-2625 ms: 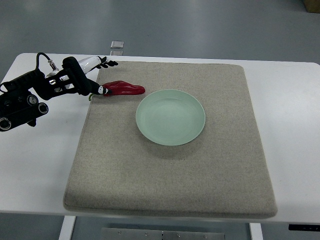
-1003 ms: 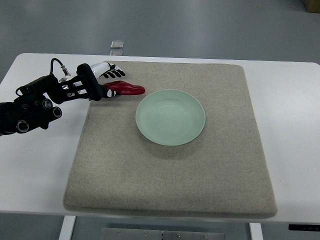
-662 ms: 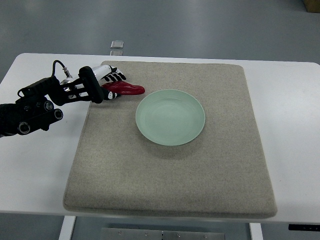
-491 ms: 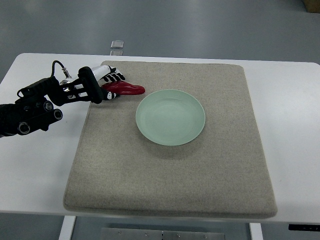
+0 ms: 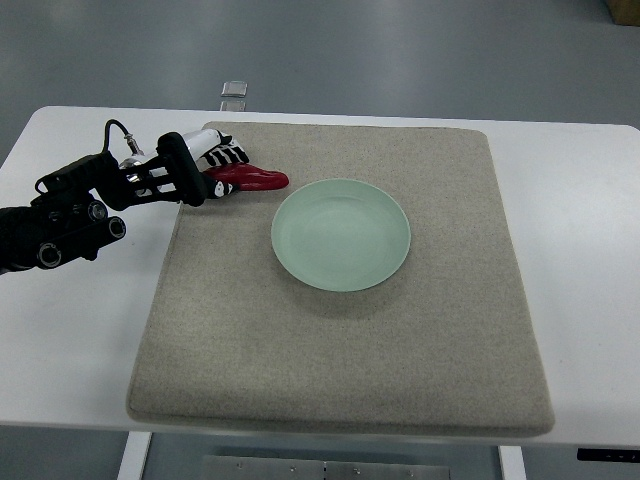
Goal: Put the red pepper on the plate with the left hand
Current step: 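Close the left hand fingers firmly on the red pepper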
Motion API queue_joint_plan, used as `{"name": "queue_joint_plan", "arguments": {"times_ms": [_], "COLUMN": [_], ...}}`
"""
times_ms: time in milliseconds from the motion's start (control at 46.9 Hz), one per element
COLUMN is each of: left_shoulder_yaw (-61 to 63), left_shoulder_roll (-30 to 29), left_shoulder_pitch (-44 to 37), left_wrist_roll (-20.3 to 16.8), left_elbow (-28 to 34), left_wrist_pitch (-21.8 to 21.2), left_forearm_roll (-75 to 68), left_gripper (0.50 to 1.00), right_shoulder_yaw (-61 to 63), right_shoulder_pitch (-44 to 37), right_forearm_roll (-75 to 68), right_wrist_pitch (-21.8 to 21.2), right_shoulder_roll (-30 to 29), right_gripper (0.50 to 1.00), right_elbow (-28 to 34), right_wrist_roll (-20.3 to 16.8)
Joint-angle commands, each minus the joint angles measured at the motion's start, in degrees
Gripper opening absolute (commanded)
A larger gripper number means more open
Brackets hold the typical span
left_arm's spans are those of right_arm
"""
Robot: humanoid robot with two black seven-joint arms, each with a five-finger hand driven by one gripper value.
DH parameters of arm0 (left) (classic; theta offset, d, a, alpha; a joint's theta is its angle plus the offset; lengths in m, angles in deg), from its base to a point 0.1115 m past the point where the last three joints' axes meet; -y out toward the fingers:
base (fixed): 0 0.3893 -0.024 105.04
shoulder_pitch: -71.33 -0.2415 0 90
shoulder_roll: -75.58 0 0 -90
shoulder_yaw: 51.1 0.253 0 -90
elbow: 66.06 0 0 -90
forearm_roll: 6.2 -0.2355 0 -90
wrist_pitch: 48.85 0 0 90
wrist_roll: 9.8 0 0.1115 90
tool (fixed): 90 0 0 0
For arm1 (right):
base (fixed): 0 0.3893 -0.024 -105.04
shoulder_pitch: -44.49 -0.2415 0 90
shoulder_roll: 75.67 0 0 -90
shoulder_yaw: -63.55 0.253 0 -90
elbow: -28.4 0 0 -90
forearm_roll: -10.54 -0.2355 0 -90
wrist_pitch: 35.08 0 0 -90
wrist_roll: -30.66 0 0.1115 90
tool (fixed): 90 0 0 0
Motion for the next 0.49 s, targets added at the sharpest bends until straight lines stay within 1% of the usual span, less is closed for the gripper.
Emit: {"name": "queue_joint_plan", "arguments": {"times_ms": [0,64,128,149,213,470], "left_shoulder_yaw": [-0.01,-0.09,-0.1,-0.1,-0.18,-0.71], "left_shoulder_roll": [0.0,0.0,0.0,0.09,0.09,0.0], "left_shoulder_pitch": [0.0,0.0,0.0,0.0,0.0,0.0], "left_wrist_roll": [0.0,0.0,0.0,0.0,0.0,0.0], "left_elbow": [0.0,0.0,0.0,0.0,0.0,-0.35], "left_wrist_pitch": [0.01,0.01,0.01,-0.08,-0.08,0.01], "left_forearm_roll": [0.0,0.0,0.09,0.09,0.09,0.09], "left_gripper": [0.626,0.617,0.585,0.572,0.504,0.5], "right_shoulder_yaw": [0.0,0.0,0.0,0.0,0.0,0.0], "right_shoulder_pitch": [0.0,0.0,0.0,0.08,0.0,0.0], "right_forearm_roll": [0.0,0.0,0.0,0.0,0.0,0.0], "right_wrist_pitch": [0.0,0.0,0.0,0.0,0.0,0.0], "right_shoulder_roll": [0.0,0.0,0.0,0.0,0.0,0.0], "right_gripper": [0.932,0.932,0.932,0.932,0.932,0.932], "right_elbow": [0.0,0.0,0.0,0.0,0.0,0.0], "right_wrist_roll": [0.05,-0.04,0.05,0.05,-0.04,-0.04]}}
